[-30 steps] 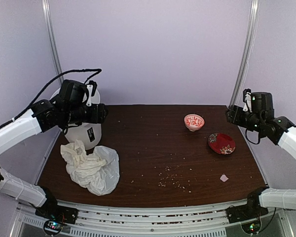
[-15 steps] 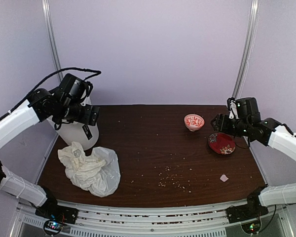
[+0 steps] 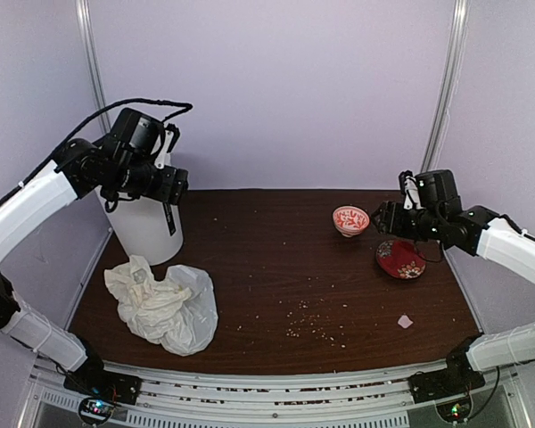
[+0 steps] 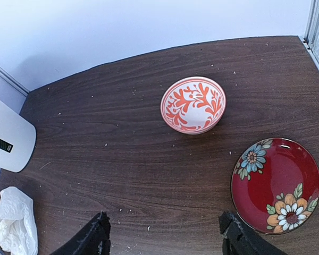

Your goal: Put the trash bags into the trash bin

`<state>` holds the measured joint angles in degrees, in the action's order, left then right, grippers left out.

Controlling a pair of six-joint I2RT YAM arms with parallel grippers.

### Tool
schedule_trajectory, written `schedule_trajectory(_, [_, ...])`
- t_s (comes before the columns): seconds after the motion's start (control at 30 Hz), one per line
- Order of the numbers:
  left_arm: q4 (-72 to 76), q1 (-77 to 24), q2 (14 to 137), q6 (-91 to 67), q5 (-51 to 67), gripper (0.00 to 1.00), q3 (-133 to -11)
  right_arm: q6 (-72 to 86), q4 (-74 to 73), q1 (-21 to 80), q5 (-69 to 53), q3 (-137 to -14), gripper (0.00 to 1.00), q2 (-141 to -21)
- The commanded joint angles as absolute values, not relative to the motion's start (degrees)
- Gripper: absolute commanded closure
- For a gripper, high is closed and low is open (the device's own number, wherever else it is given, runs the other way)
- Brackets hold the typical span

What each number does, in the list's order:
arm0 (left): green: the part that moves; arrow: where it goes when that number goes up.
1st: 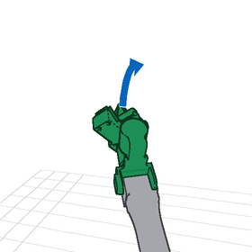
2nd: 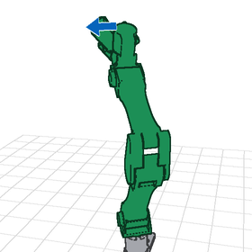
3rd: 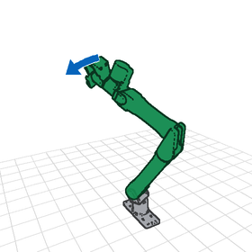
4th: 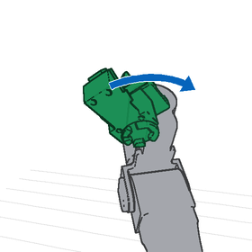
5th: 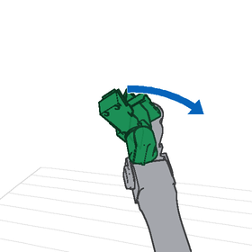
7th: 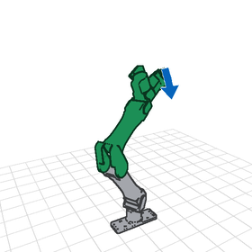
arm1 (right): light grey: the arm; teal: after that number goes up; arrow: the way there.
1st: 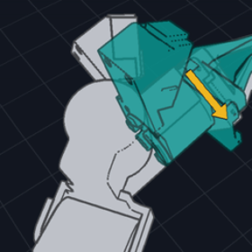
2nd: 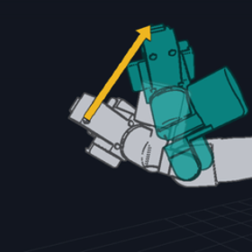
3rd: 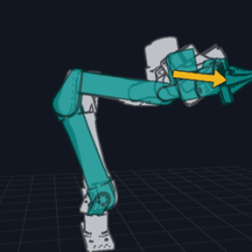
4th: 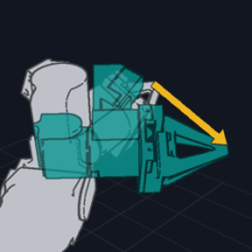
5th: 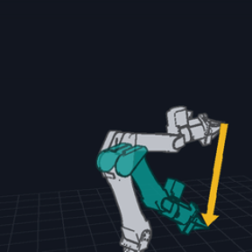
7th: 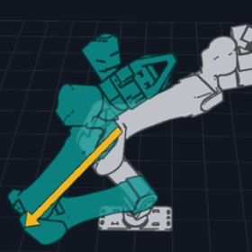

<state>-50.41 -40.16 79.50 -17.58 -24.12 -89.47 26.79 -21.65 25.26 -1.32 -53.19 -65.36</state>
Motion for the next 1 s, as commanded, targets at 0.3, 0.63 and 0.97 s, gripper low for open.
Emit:
schedule_trajectory(0.3, [-59.22, -51.77, 82.82, -27.25, -12.31, 0.16, -77.59, 27.96, -21.49, 26.91, -5.73, -48.94, 0.3, -64.19])
schedule_trajectory(0.63, [-64.35, -50.36, 95.89, -32.19, -10.77, 0.12, -85.12, 28.3, -19.25, 27.77, -6.94, -47.55, 0.31, -64.87])
schedule_trajectory(0.97, [-65.15, -50.36, 98.82, -31.43, -20.0, 0.17, -83.49, 29.09, -18.19, 28.69, -10.46, -50.22, 0.31, -68.85])
